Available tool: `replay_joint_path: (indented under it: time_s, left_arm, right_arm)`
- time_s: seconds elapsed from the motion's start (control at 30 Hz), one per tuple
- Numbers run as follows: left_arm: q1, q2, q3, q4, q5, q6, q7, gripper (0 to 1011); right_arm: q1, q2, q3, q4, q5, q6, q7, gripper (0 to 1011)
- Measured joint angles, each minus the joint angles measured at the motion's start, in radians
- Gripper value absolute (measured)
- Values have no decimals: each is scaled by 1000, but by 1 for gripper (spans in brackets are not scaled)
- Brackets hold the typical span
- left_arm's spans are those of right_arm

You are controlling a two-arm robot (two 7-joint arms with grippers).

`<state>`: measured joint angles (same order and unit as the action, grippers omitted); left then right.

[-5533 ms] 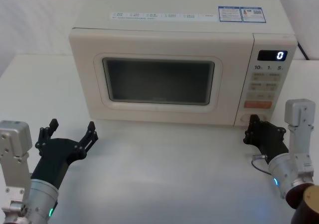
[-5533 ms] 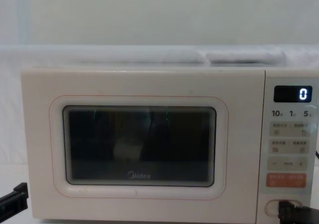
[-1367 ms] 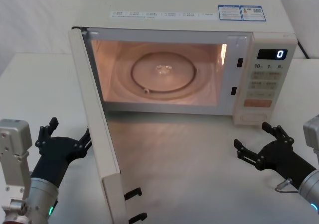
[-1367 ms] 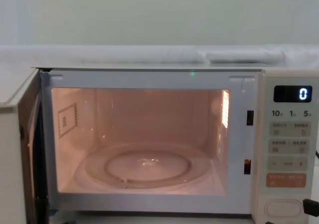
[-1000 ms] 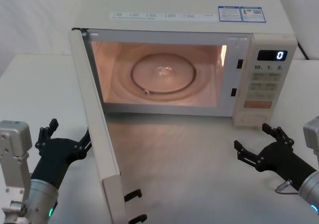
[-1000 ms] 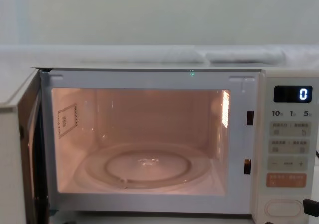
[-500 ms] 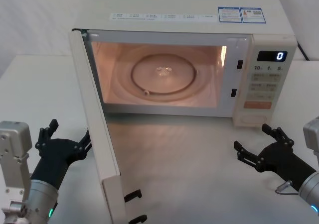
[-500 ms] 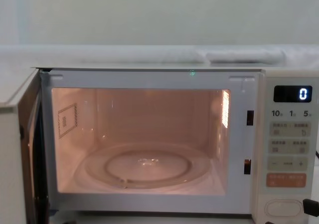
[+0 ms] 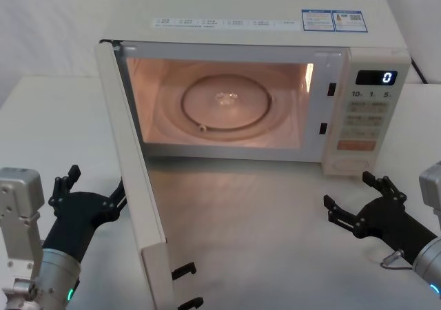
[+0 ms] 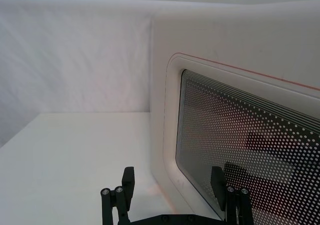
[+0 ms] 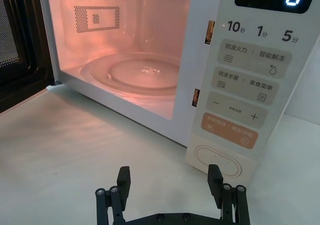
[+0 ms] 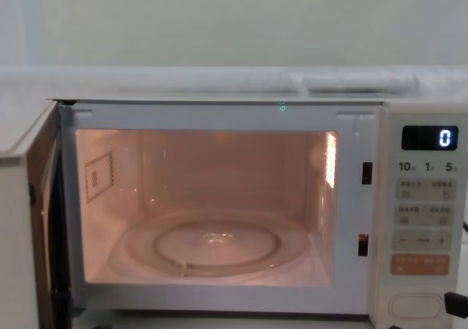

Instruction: Press the button to open the microwave door with one hand; close the microwave door with the other hand.

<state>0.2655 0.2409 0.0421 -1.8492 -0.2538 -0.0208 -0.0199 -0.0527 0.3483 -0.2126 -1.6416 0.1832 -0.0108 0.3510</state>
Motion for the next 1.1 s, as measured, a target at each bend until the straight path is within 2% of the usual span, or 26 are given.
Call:
replay_joint_path:
  time_s: [1.1]
  left_arm:
    - [0, 0, 0, 0, 0, 0, 0, 1001]
  right_arm:
    - [0, 0, 0, 0, 0, 0, 0, 1000]
